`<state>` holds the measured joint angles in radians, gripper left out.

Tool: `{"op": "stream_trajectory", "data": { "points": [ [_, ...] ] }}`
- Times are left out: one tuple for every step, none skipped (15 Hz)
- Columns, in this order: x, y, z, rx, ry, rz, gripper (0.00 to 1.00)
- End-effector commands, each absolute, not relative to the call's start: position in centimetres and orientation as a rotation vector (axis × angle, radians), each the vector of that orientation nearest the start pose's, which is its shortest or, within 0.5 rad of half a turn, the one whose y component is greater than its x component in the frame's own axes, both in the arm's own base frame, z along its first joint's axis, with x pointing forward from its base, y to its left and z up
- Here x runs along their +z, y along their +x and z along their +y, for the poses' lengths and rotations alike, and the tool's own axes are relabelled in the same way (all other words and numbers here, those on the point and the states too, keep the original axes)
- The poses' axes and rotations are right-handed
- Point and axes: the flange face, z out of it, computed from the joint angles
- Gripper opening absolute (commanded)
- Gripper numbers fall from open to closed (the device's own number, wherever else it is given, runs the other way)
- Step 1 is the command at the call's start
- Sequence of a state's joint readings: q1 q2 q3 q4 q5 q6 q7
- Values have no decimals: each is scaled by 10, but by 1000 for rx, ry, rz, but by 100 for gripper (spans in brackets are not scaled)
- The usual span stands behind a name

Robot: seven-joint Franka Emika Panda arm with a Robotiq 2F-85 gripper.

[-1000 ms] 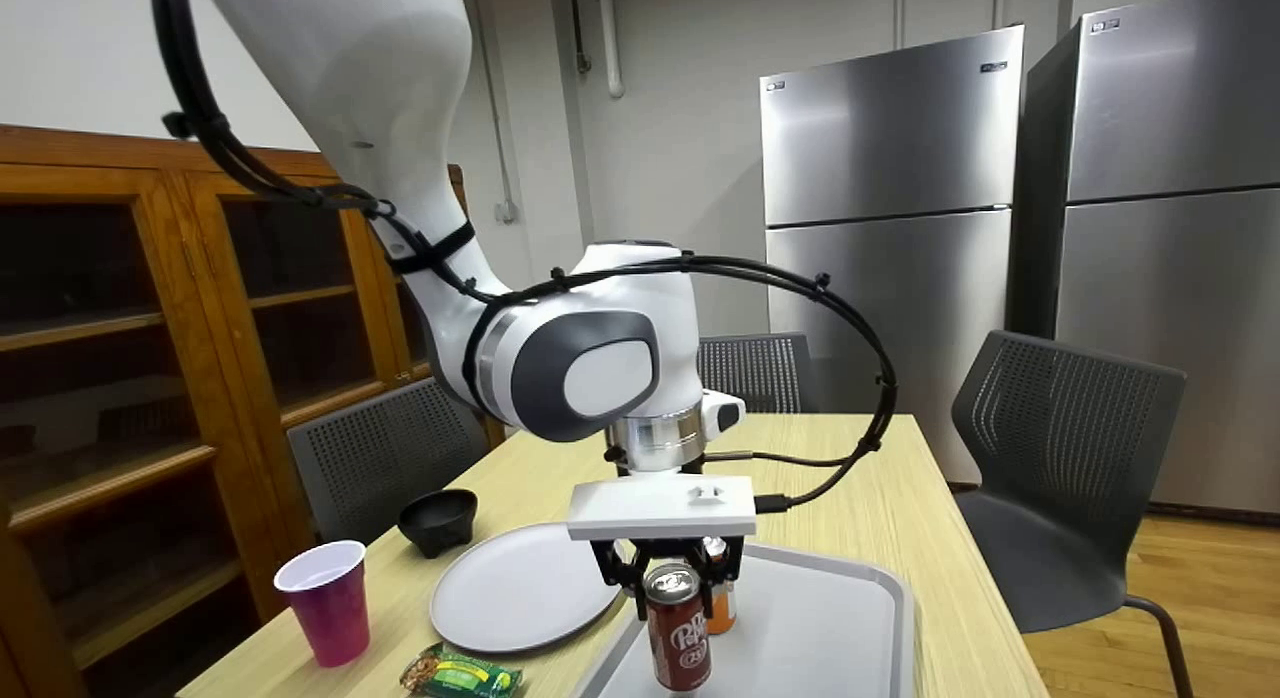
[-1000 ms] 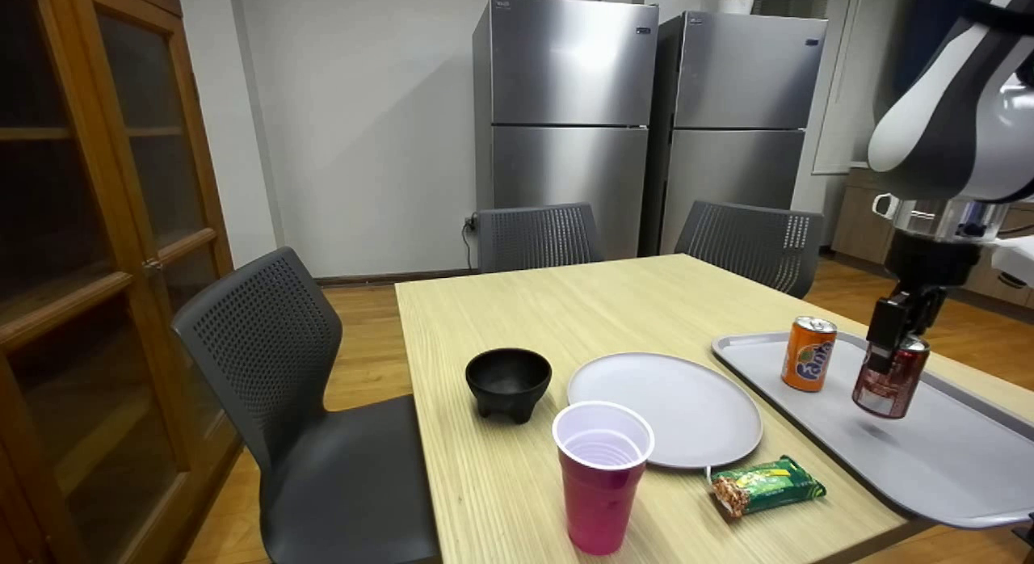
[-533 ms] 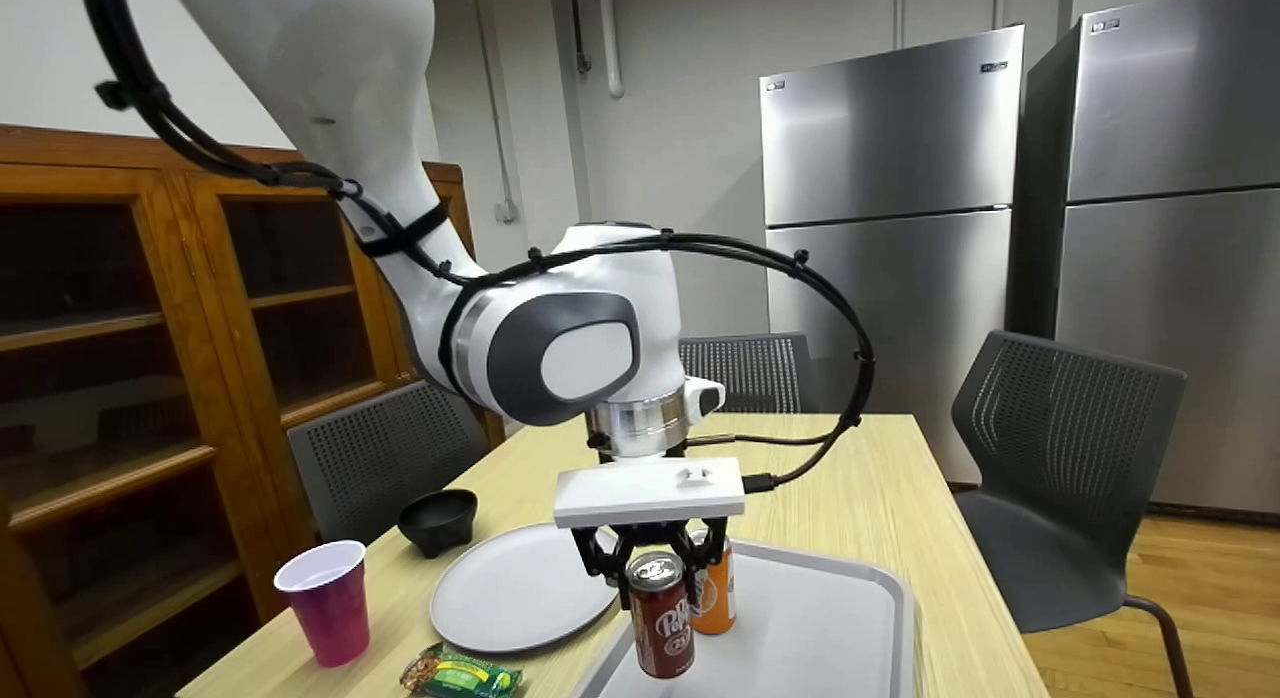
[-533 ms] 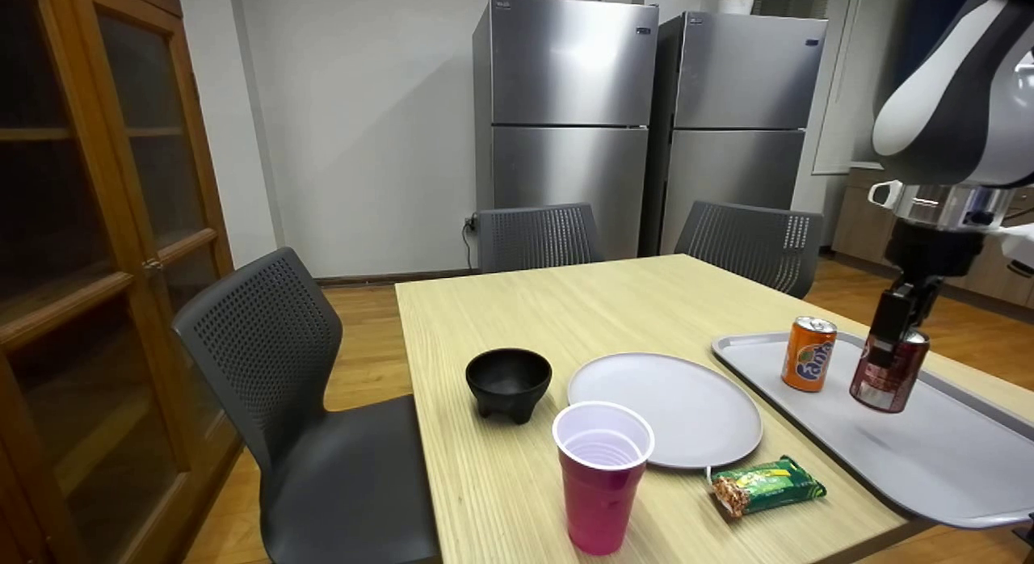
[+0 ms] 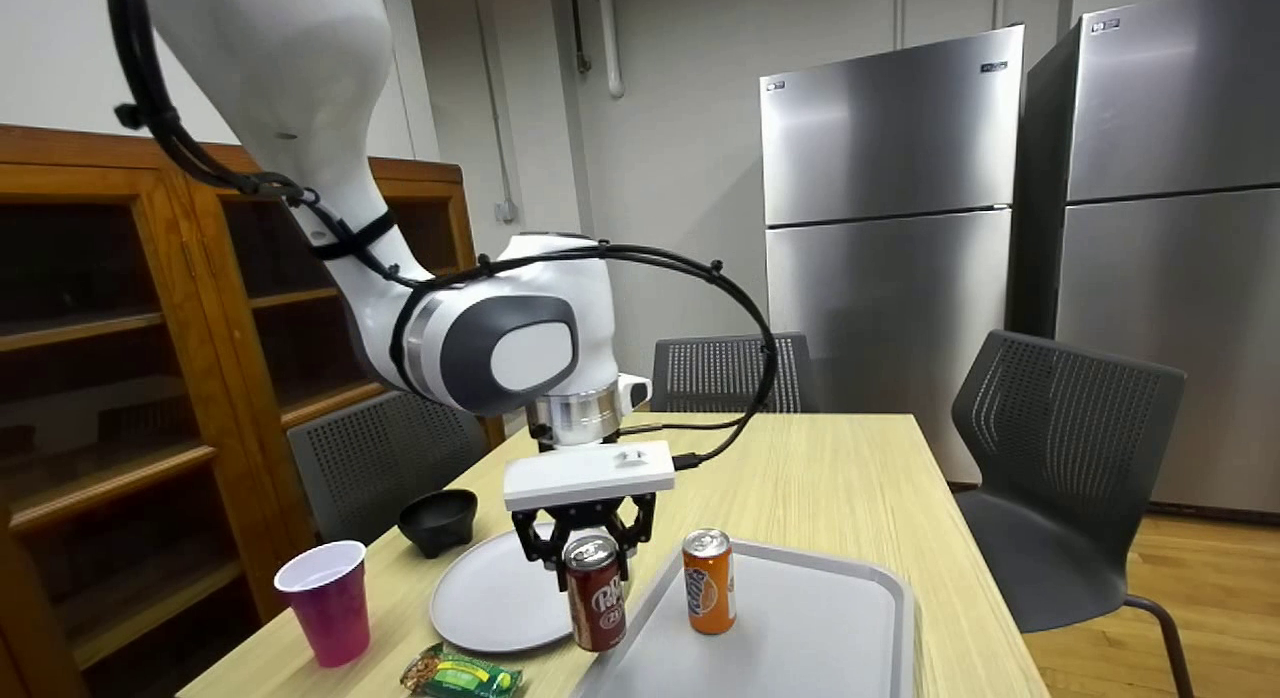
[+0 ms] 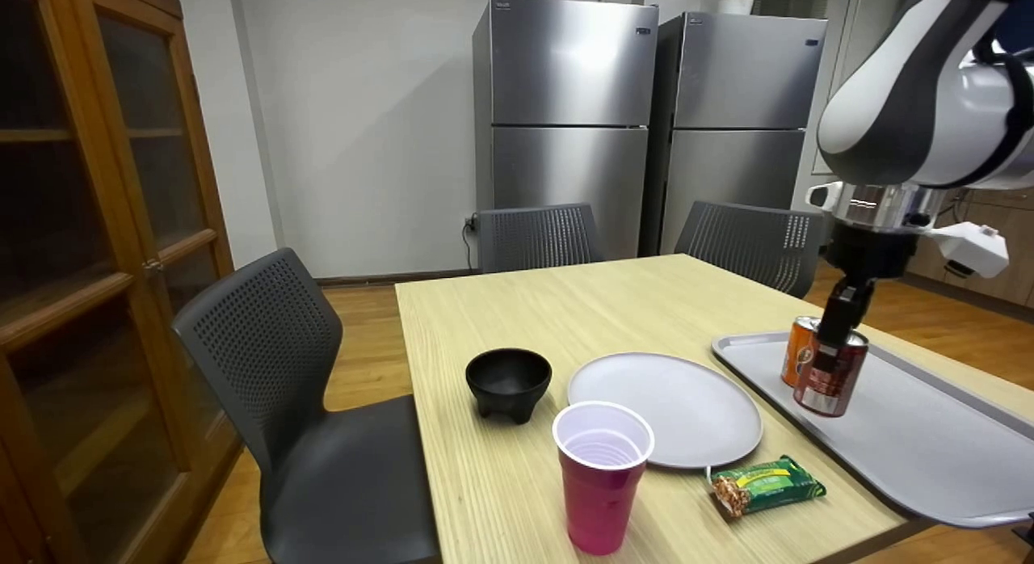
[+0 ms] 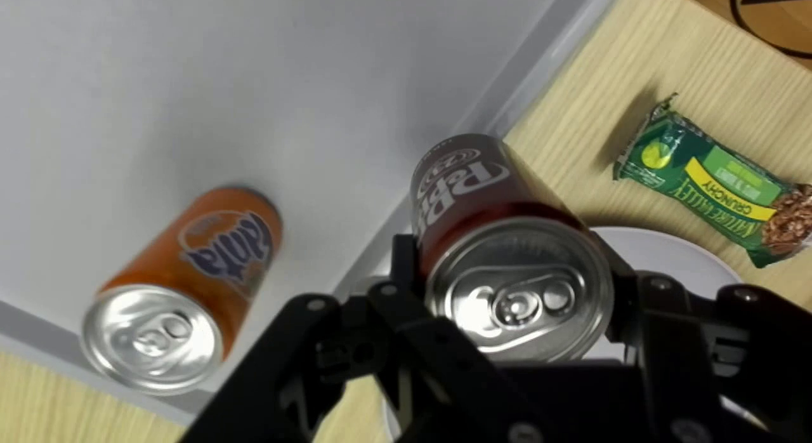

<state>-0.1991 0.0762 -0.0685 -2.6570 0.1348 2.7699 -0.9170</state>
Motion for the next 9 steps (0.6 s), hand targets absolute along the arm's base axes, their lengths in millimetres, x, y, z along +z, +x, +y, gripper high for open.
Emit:
{"op": "stream_trajectory", "data": {
  "points": [
    [220, 425, -94, -82, -2966, -906, 38],
    [219, 427, -89, -80, -2958, -926, 38],
    [219, 429, -85, -80, -2956, -943, 38],
    [218, 431, -83, -79, -2952, -952, 38],
    [218, 434, -81, -79, -2949, -963, 38],
    [217, 436, -79, -78, -2947, -969, 38],
    [217, 439, -76, -80, -2944, -976, 38],
    [217, 441, -73, -84, -2943, -984, 38],
    [218, 443, -69, -89, -2939, -994, 38]
  ]
}}
